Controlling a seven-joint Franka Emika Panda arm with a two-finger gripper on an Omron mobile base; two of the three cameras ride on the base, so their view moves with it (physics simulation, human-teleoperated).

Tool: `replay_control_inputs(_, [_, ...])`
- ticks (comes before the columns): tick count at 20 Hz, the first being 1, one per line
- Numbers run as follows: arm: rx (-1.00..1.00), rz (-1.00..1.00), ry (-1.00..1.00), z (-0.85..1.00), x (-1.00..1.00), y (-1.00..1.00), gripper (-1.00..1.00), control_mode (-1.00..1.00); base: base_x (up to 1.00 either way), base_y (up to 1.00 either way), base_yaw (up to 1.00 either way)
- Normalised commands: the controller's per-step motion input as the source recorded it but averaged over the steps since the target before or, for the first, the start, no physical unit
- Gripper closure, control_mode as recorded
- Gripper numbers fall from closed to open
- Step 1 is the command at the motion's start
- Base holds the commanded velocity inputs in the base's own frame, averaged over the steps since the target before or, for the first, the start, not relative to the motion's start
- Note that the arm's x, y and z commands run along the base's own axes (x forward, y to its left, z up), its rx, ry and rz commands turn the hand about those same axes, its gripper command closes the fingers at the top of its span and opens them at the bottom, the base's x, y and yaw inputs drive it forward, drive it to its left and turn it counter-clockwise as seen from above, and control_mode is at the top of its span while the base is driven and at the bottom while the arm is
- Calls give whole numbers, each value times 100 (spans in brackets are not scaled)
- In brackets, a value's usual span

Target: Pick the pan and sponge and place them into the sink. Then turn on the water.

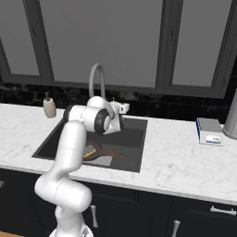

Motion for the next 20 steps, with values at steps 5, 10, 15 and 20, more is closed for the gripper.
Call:
replay_control_inputs(5, [0, 0, 0, -7, 1, -25, -100, -100, 0, 0, 0])
replay_control_inputs(10, [0, -3, 1, -5, 0, -30, -100, -100, 0, 0, 0])
replay_control_inputs(15, [0, -2, 3, -4, 3, -31, -100, -100, 0, 0, 0])
replay_control_inputs(20, [0, -1, 2, -2, 2, -25, -100, -100, 0, 0, 0])
